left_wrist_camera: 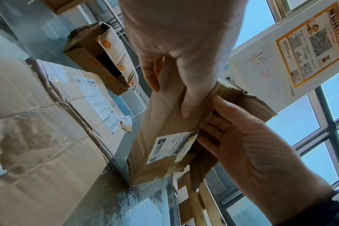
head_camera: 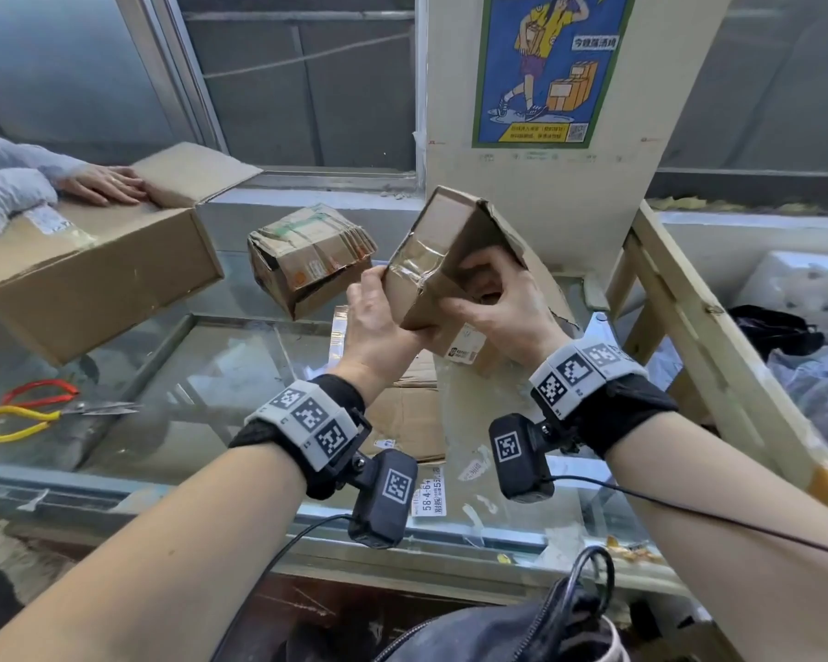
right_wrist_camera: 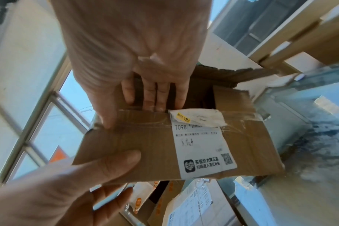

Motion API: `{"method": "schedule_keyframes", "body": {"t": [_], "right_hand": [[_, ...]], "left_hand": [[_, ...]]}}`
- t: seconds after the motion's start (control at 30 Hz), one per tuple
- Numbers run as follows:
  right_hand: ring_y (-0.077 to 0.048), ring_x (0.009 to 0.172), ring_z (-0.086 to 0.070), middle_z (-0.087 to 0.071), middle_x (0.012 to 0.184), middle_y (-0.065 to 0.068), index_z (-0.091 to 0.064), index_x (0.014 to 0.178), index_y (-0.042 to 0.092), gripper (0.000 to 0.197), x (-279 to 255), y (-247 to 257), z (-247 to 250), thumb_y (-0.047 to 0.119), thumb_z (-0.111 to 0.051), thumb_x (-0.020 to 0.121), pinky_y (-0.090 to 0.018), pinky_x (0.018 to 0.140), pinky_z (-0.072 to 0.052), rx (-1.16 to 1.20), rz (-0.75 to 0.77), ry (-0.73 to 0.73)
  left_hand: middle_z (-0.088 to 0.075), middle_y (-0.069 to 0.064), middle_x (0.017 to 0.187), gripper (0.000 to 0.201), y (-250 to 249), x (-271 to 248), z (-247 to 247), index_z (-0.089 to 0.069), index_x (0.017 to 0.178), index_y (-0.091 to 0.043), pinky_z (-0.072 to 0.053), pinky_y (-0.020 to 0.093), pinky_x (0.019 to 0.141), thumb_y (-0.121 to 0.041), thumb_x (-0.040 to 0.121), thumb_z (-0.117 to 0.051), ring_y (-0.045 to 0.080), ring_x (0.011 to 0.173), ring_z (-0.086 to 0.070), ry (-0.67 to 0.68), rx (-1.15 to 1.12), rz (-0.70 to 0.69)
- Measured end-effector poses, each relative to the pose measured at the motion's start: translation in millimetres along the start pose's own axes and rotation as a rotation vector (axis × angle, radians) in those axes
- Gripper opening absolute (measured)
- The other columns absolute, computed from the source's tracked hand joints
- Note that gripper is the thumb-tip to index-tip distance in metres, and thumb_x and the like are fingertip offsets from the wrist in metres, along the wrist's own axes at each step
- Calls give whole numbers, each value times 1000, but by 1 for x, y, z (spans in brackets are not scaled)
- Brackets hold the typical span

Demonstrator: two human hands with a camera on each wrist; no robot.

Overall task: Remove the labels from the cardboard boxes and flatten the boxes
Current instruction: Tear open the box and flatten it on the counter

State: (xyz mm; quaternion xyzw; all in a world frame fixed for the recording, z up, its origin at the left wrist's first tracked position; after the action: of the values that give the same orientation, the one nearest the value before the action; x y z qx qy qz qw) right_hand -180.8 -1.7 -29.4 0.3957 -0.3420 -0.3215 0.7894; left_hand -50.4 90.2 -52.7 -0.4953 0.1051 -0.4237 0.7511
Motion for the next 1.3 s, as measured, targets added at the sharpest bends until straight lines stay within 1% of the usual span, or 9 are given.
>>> {"method": "schedule_keyframes", "body": {"t": [0.2,0.3,0.37,0.47,0.57,0.77,0.9,1.07,1.3], "right_hand": [[-9,80,-57,-63,90,3,-61,93,17,31,0,-2,-2,33,-79,73,-17,67,-44,51,-130,77],[-10,77,-58,-64,86,0,-62,89,14,28,0,-1,0,29,-80,74,-19,69,-46,159,-157,64],[-12,78,-61,-66,86,0,-64,84,17,19,-1,3,2,28,-77,76,-23,74,-48,245,-192,77],[-22,86,-65,-70,92,-7,-69,86,18,16,-2,6,4,33,-71,82,-36,84,-52,448,-349,88],[-24,86,-66,-71,96,-10,-70,90,14,24,1,3,4,38,-67,84,-36,82,-52,544,-432,58],[-24,77,-59,-63,80,-9,-65,77,11,21,2,2,5,31,-65,85,-35,76,-50,540,-451,102],[-16,74,-65,-69,87,-10,-67,100,-1,25,-3,3,14,15,-71,82,-23,65,-53,480,-364,160],[-1,60,-64,-68,75,-2,-67,79,9,9,-3,7,18,9,-75,76,-11,58,-48,336,-245,157],[1,57,-60,-66,71,-2,-67,80,6,15,-2,11,25,15,-77,76,-12,57,-46,263,-205,114]], "left_hand": [[-26,-1,122,101,-2,-3,0,-13,149,-28,-27,18,100,-24,74,-80,10,113,-30,231,-6,71],[-37,2,133,99,-4,-3,5,-19,148,-32,-48,37,99,-41,65,-72,17,118,-44,368,-321,252],[-47,9,133,76,-6,-5,6,-27,144,-27,-53,44,94,-36,79,-66,21,115,-53,404,-542,355],[-52,9,130,56,-7,-6,7,-29,144,-21,-52,45,95,-19,95,-57,22,116,-54,430,-629,379],[-54,8,129,50,-6,-8,5,-34,139,-21,-52,42,95,-16,95,-57,21,114,-56,464,-677,378],[-58,2,119,41,-4,-12,-4,-41,132,-24,-52,36,92,-16,95,-57,14,104,-58,454,-724,392],[-58,0,118,44,-4,-11,-6,-42,135,-23,-54,34,88,-19,94,-58,13,104,-58,436,-703,384],[-63,5,121,52,-3,-5,-3,-48,132,-19,-56,39,83,-23,85,-69,20,107,-61,430,-674,366],[-67,5,110,45,-7,-3,-9,-56,123,-11,-58,32,72,-19,83,-73,18,96,-66,343,-607,334]]}}
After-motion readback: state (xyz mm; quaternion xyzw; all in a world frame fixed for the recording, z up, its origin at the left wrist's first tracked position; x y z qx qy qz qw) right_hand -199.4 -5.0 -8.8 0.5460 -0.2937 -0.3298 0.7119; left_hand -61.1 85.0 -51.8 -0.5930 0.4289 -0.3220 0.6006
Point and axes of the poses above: each hand's wrist, its own x-axis towards the middle knuckle, its own z-axis out of the back of the hand, y = z × x, the point moved 1 cm from there along x, towards the middle knuckle
